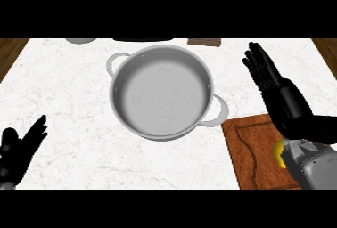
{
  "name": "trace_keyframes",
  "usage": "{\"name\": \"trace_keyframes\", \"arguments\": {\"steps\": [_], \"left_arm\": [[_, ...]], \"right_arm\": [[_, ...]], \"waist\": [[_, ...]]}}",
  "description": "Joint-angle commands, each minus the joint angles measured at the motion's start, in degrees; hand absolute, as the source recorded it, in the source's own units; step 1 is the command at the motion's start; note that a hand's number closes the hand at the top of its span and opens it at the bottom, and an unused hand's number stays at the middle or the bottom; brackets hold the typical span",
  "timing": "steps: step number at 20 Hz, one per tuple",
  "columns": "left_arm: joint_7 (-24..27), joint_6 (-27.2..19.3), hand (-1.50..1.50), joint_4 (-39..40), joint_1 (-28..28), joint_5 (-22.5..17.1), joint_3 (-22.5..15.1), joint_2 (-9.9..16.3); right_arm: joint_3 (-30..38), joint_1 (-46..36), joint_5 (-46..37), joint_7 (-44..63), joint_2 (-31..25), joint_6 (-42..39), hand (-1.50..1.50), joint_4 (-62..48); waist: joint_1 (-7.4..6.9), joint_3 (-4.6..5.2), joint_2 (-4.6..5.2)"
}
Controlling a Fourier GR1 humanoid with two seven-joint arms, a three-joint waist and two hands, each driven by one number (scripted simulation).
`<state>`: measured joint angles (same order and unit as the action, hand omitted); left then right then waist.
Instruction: Pick the lemon from the cutting board and place it in the pot
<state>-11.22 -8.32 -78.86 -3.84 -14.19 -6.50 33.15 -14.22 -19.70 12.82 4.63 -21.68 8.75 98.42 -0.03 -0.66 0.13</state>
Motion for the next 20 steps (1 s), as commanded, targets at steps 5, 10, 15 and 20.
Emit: {"name": "trace_keyframes", "arguments": {"steps": [5, 10, 15, 20], "left_arm": [[1.73, -4.55, 0.0, -11.27, 8.76, -2.44, -1.24, -10.62], [0.8, -4.26, 0.0, -13.22, 8.61, -4.47, -0.71, -11.37], [-1.23, -8.24, 0.0, -16.19, 9.0, -1.73, -3.81, -14.97], [-1.04, -8.35, 0.0, -16.16, 9.06, -1.0, -4.32, -15.9]], "right_arm": [[6.11, 5.05, 12.46, 3.98, 2.58, -4.26, -1.5, -6.56], [9.31, 11.57, -12.47, -4.27, -12.11, 7.46, -1.5, -8.26], [11.89, 29.34, -12.99, -14.95, -17.2, 5.0, -1.5, 6.59], [17.39, 35.04, -15.48, -0.12, -29.45, -0.39, -1.5, 15.7]], "waist": [[0.65, 0.54, -0.1], [3.66, 0.6, -0.96], [3.31, 0.64, -0.84], [2.96, 0.87, -0.7]]}}
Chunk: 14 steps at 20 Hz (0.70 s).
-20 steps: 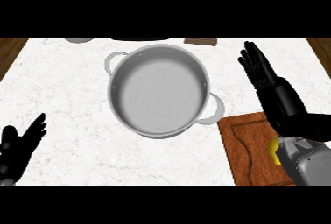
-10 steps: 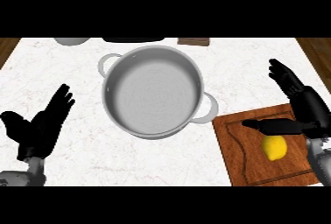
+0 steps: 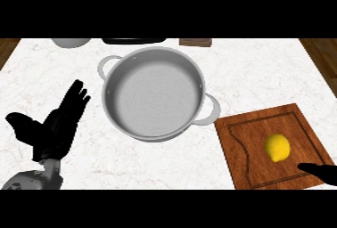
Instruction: Pick the lemon from the cutting board and place it in the pot
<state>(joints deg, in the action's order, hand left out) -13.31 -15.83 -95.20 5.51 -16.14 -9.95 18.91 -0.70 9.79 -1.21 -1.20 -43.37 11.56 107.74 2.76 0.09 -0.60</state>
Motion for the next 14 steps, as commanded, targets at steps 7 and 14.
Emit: {"name": "trace_keyframes", "arguments": {"steps": [7, 14], "left_arm": [[-2.06, 0.78, 0.0, -0.86, 1.49, 0.22, -0.03, -0.53], [-1.23, 0.95, 0.0, 0.92, 3.58, 1.95, -1.24, -2.97]], "right_arm": [[11.56, 8.09, 5.55, 24.26, -19.1, -16.16, -1.5, 17.75], [12.14, 1.13, 15.69, 43.72, -24.65, -24.47, -1.5, 19.03]], "waist": [[-1.23, 0.09, 0.27], [-2.82, 0.05, 0.68]]}}
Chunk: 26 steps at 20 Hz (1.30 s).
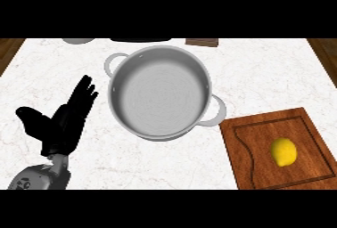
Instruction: Pick the lemon from the cutting board and place it in the pot
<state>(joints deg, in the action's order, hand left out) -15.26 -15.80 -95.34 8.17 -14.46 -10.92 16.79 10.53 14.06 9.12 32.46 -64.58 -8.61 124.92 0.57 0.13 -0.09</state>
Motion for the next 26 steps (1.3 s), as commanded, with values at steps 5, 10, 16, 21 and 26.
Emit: {"name": "trace_keyframes", "arguments": {"steps": [5, 10, 16, 21, 26], "left_arm": [[-1.39, 1.41, 0.0, 1.39, 2.36, 0.57, 0.91, -1.84], [-1.06, 3.35, 0.0, 1.59, 1.7, 0.53, 2.93, -1.57], [-4.71, 2.81, 0.0, -2.57, 1.34, 1.33, 2.96, -2.01], [0.28, 5.45, 0.0, -0.96, -2.71, 2.63, 4.11, -3.04], [-1.34, 5.52, 0.0, -0.21, -1.93, 4.47, 3.86, -4.76]], "right_arm": [[-7.97, -10.34, 1.9, 18.47, 1.57, -2.5, -1.5, 0.6], [-7.83, -12.34, 2.9, 19.83, 3.88, -9.8, -1.5, -4.1], [-15.62, -12.81, -6.69, 22.9, 8.37, -11.14, -1.5, -5.01], [-16.36, -15.39, -12.4, 23.52, 15.34, -12.21, -1.5, -7.44], [-16.67, -15.95, -16.9, 24.21, 20.6, -13.09, -1.5, -6.81]], "waist": [[-1.17, -0.08, 0.25], [-0.78, -0.1, 0.13], [-1.06, -0.12, 0.13], [-0.87, -0.12, 0.1], [-0.68, -0.11, 0.1]]}}
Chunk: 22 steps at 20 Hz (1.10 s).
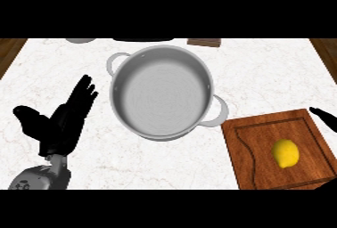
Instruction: Pick the lemon from the cutting board and place it in the pot
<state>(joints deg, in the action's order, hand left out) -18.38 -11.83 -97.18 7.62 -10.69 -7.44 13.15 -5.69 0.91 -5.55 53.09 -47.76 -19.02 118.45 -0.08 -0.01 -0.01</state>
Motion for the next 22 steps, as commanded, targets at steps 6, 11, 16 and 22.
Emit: {"name": "trace_keyframes", "arguments": {"steps": [6, 11, 16, 22], "left_arm": [[1.73, 1.88, 0.0, -1.27, -3.46, 2.04, 0.61, -2.04], [1.06, 2.97, 0.0, 0.16, -2.07, 1.1, 1.64, -2.54], [-2.26, 2.97, 0.0, -6.19, -4.62, 1.24, 2.23, -1.28], [-0.24, 2.39, 0.0, 1.8, 1.52, 3.87, 3.64, -3.7]], "right_arm": [[-1.3, -2.12, -6.06, 5.87, 8.76, -2.42, -1.5, 0.54], [-2.97, -5.38, -7.97, 8.89, 9.9, -3.72, -1.5, -3.59], [-3.73, -6.07, -13.0, 2.26, 11.4, -2.64, -1.5, -13.98], [-4.66, -6.67, -15.86, 1.57, 13.83, -6.83, -1.5, -14.48]], "waist": [[-0.03, 0.02, -0.03], [-0.11, 0.03, 0.0], [-0.59, -0.01, -0.01], [0.08, 0.01, 0.03]]}}
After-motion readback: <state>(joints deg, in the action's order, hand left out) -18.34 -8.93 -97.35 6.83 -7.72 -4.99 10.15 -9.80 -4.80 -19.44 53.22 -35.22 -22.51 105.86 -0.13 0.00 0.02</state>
